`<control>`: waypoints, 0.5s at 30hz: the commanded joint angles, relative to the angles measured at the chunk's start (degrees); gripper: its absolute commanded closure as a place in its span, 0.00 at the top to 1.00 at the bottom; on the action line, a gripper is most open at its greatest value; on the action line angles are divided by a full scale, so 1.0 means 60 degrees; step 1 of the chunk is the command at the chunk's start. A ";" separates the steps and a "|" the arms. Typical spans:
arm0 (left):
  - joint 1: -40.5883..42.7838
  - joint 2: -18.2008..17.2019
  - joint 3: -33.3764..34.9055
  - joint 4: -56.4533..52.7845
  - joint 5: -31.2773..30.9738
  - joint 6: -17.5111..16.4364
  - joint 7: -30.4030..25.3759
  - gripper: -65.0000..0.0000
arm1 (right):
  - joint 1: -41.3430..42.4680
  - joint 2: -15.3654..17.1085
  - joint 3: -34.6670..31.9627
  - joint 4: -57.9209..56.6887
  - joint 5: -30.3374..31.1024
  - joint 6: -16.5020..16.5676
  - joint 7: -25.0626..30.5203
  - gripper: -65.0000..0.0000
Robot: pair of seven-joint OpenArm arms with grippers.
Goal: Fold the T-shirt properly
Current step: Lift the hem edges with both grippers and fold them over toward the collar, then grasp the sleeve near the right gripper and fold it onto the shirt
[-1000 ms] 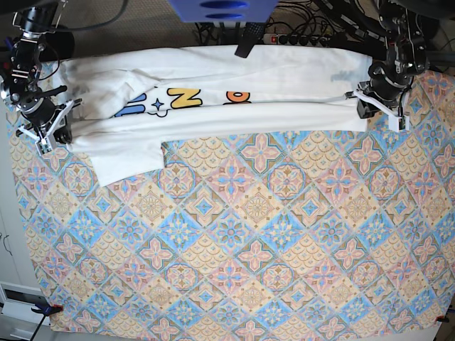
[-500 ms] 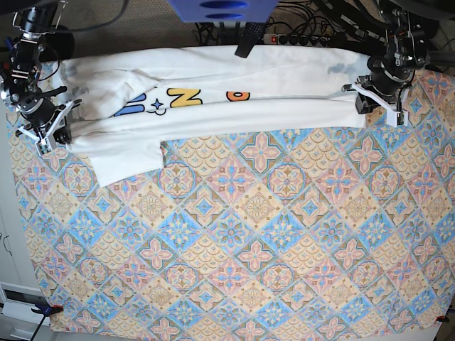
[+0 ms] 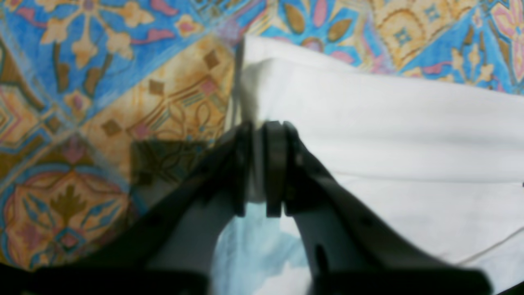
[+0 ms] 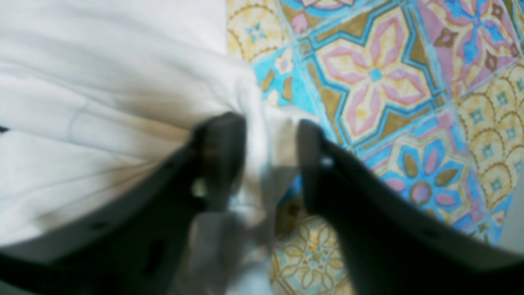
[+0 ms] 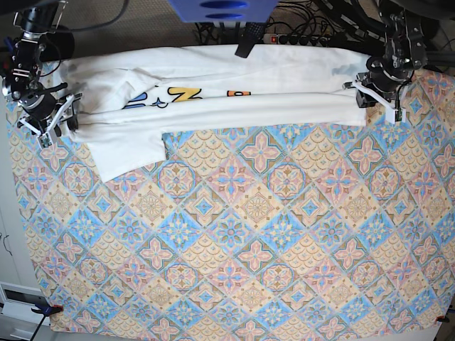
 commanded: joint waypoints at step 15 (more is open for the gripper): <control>0.0039 -0.0130 -0.0069 0.0151 -0.0056 0.0019 -0.0134 0.28 | 0.0209 0.0204 0.0035 0.2313 0.0134 -0.0045 -0.0090 0.69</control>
